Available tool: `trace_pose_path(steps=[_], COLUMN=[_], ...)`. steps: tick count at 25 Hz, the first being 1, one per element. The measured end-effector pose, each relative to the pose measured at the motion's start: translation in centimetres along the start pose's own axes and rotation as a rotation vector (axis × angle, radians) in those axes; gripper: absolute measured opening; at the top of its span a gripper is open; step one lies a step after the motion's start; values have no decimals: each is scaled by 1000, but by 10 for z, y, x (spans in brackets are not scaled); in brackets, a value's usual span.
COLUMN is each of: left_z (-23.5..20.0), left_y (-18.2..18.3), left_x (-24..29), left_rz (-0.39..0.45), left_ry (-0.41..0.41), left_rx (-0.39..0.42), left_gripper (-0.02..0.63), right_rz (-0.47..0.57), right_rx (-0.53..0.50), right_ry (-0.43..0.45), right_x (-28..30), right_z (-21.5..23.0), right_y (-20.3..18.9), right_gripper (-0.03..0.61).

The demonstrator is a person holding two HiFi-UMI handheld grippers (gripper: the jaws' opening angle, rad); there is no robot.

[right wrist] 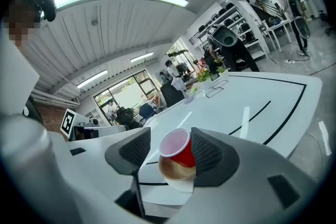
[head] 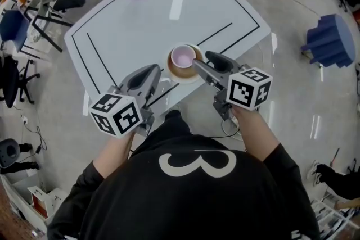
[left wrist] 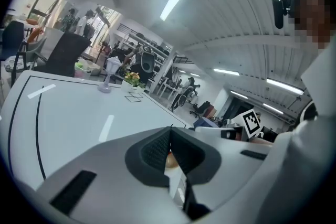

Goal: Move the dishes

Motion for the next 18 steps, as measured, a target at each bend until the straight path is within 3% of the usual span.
trace_pose_path(steps=[12, 18], left_z=[-37, -60], left_y=[4, -1], left_x=[28, 39], left_rz=[-70, -95], left_ry=[-23, -54], left_rx=[-42, -93], left_gripper=[3, 3], right_rz=[-166, -193], right_rx=[62, 72], right_ry=[-72, -114], right_x=[47, 53], right_z=[31, 34], right_y=[-21, -23], right_gripper=[138, 83])
Point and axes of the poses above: the fingertips, and each gripper's own axes: x forward along the fingers, z to its right, y out of its top, the point moved 1 cm from there along -x, backward along the fingers
